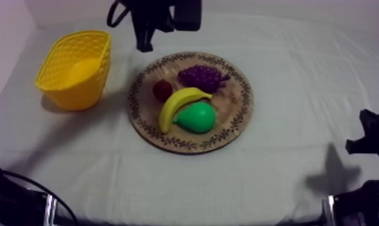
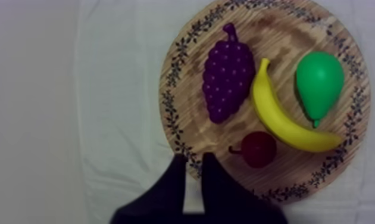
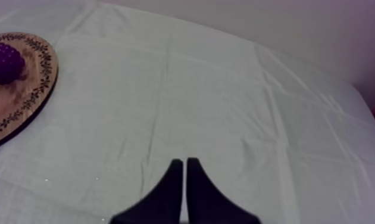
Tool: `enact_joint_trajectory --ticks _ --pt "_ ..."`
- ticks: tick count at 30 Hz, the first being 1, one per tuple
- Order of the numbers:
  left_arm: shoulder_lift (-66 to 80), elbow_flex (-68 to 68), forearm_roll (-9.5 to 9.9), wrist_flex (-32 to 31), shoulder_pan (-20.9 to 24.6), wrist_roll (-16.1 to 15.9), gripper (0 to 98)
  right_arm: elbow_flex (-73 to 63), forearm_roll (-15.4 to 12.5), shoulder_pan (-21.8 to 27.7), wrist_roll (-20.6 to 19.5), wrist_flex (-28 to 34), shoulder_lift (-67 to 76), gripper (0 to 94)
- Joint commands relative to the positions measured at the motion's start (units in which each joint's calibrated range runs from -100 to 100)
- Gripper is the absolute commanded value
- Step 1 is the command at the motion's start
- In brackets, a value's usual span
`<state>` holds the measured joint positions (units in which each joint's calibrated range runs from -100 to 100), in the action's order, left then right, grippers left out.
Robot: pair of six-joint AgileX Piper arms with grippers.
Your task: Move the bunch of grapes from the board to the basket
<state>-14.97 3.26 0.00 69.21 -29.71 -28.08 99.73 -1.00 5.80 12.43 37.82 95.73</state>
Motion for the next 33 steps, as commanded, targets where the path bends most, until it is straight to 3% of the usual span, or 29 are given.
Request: enact_joint_trajectory --ticks 1,7,13,33 --pt "0.1 -0.5 -0.2 -0.1 0.1 0.1 35.3 0.0 0.0 0.0 0.0 0.0 0.0 0.2" --pt "0.5 -3.3 -0.11 -1.3 0.6 0.5 71.3 0.0 0.0 0.0 0.0 0.0 0.0 0.2" --pt "0.5 -4.4 -0.05 -2.3 1.0 1.3 88.4 0.0 0.0 0.0 0.0 0.0 0.0 0.2" --pt "-10.5 -0.6 -0.86 -7.0 -1.2 1.8 90.8 0.0 0.0 0.0 0.0 0.0 0.0 0.2"
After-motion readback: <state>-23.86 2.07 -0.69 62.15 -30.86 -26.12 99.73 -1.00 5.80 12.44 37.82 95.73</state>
